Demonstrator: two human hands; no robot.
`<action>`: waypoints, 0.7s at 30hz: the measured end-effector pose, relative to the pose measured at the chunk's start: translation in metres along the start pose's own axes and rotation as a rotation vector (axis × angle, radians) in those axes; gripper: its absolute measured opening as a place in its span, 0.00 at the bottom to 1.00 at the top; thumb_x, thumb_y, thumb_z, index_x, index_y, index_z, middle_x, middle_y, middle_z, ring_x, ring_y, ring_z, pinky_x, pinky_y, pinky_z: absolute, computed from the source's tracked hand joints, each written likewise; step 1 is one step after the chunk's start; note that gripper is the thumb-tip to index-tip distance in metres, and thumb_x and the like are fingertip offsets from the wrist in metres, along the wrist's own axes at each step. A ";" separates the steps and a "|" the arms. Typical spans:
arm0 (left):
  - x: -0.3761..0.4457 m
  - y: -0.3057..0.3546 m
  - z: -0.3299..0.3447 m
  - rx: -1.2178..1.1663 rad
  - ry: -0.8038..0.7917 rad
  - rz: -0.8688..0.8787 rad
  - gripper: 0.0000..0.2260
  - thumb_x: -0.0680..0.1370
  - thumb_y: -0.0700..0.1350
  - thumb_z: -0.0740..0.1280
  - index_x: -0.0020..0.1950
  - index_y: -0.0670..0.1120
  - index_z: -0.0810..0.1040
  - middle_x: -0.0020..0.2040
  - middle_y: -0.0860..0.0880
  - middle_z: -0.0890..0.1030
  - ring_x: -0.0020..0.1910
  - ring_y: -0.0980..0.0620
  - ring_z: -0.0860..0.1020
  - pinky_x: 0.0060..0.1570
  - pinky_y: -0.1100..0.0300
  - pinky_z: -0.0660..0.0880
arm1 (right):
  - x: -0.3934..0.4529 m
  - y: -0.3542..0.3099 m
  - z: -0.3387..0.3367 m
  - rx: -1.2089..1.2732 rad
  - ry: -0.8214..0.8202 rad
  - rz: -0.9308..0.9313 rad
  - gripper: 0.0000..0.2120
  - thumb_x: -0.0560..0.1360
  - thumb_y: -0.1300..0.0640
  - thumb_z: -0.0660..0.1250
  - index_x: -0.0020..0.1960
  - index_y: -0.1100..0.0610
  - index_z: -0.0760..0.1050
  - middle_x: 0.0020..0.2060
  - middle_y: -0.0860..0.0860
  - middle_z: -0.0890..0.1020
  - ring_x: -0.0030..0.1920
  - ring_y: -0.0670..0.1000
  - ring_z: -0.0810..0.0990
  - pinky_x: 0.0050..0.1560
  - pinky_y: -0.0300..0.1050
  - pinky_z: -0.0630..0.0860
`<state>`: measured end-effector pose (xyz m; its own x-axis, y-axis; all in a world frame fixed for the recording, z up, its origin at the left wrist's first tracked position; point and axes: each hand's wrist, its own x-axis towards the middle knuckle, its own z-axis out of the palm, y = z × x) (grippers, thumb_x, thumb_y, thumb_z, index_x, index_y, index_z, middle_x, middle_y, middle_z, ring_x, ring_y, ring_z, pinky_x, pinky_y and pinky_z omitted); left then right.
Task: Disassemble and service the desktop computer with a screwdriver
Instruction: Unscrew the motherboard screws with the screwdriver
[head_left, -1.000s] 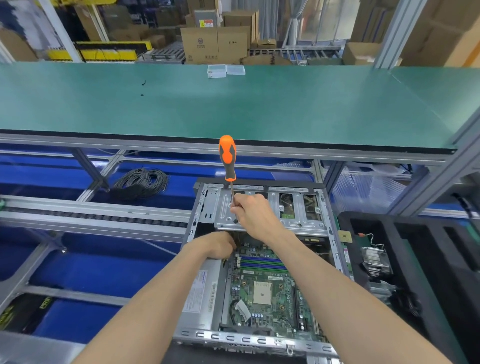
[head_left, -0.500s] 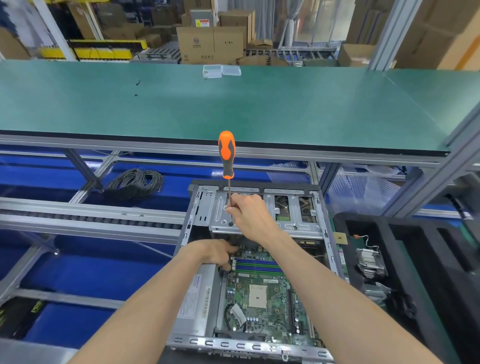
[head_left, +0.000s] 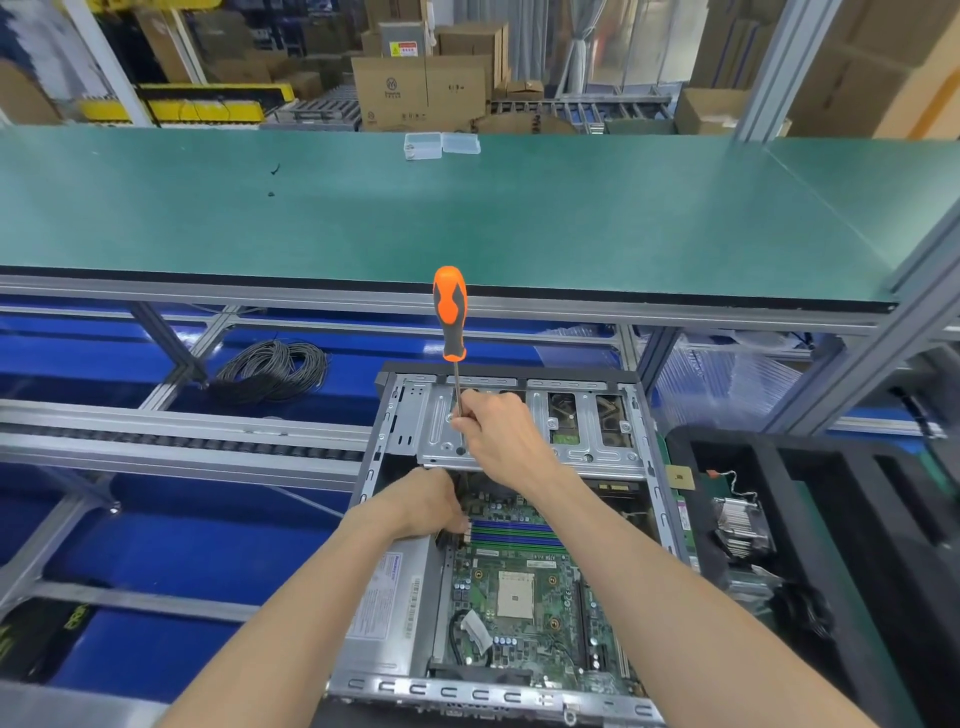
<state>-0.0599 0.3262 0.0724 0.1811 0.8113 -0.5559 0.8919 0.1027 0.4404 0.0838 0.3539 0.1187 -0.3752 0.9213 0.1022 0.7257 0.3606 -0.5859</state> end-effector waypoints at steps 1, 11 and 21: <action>-0.004 0.000 0.000 -0.008 0.040 0.027 0.05 0.76 0.46 0.74 0.48 0.46 0.87 0.36 0.54 0.83 0.37 0.58 0.80 0.39 0.65 0.73 | -0.001 0.000 0.000 -0.001 -0.002 0.002 0.09 0.82 0.57 0.62 0.47 0.62 0.74 0.40 0.58 0.81 0.43 0.60 0.77 0.46 0.56 0.75; -0.036 -0.002 0.009 -0.576 0.344 0.220 0.10 0.77 0.32 0.69 0.45 0.46 0.85 0.38 0.47 0.86 0.40 0.49 0.85 0.47 0.54 0.83 | -0.003 -0.013 -0.010 0.070 0.082 -0.057 0.06 0.84 0.59 0.57 0.48 0.57 0.67 0.38 0.58 0.82 0.37 0.61 0.80 0.42 0.58 0.77; -0.049 0.008 0.008 -1.741 0.337 0.230 0.13 0.68 0.32 0.52 0.29 0.45 0.70 0.26 0.51 0.62 0.23 0.56 0.56 0.17 0.64 0.53 | -0.021 -0.034 -0.053 0.224 0.385 -0.182 0.05 0.82 0.62 0.59 0.47 0.59 0.69 0.31 0.50 0.78 0.33 0.59 0.77 0.39 0.58 0.76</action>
<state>-0.0584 0.2830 0.0974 -0.0571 0.9434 -0.3267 -0.5989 0.2294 0.7672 0.0975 0.3301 0.1787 -0.2136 0.8481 0.4849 0.5103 0.5201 -0.6849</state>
